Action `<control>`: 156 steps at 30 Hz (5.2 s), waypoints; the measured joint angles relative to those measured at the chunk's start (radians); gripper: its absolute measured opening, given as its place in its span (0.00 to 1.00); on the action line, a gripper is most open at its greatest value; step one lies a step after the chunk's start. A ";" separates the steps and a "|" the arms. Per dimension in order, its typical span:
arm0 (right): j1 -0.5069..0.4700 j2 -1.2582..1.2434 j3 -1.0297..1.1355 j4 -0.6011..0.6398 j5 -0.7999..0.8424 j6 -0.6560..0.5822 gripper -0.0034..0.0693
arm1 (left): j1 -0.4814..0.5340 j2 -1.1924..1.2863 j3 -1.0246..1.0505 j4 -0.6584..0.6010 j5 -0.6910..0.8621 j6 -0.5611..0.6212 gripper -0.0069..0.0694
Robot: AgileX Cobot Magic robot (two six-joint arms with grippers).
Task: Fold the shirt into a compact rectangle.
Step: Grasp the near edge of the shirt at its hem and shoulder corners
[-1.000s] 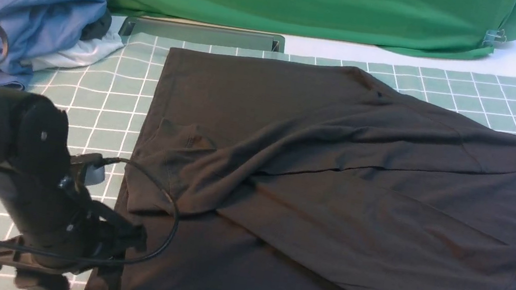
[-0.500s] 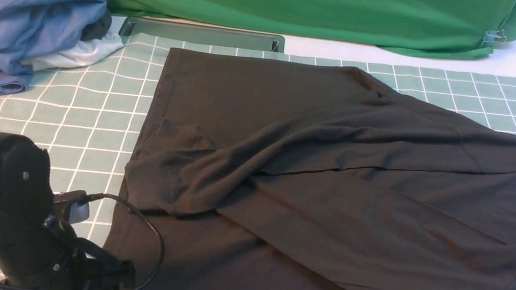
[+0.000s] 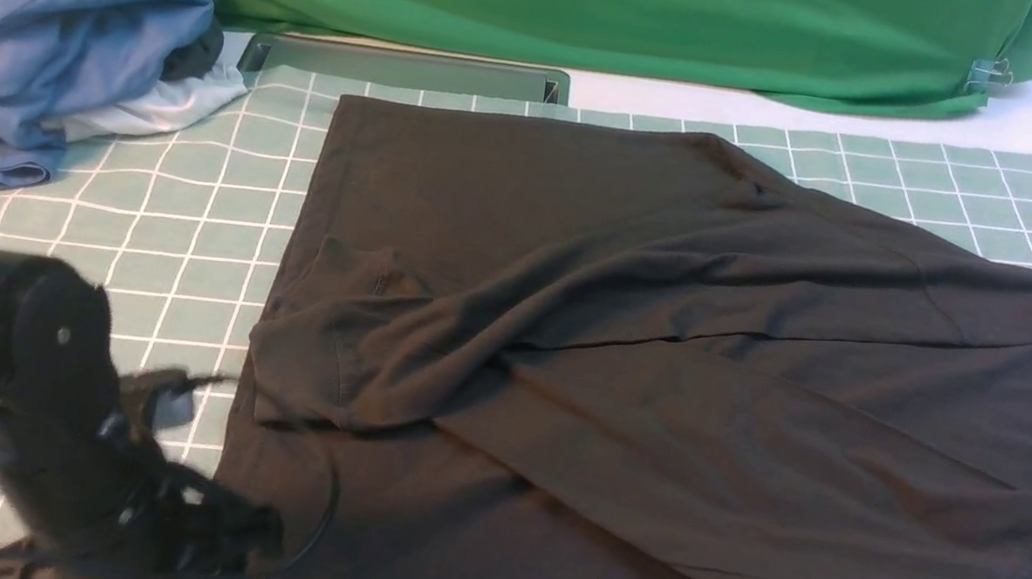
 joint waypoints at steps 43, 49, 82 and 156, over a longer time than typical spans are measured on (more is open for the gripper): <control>0.000 0.000 0.000 0.000 0.004 0.002 0.37 | 0.000 0.039 -0.021 -0.030 0.016 0.002 0.45; 0.000 0.000 0.000 0.000 0.001 0.001 0.37 | 0.000 0.038 -0.021 -0.017 0.001 0.078 0.18; 0.631 0.356 -0.133 -0.467 0.321 0.095 0.85 | 0.000 -0.119 -0.054 0.153 0.050 0.063 0.11; 0.680 0.567 -0.167 -0.584 0.321 0.256 0.17 | 0.000 -0.227 0.147 -0.147 0.025 0.077 0.42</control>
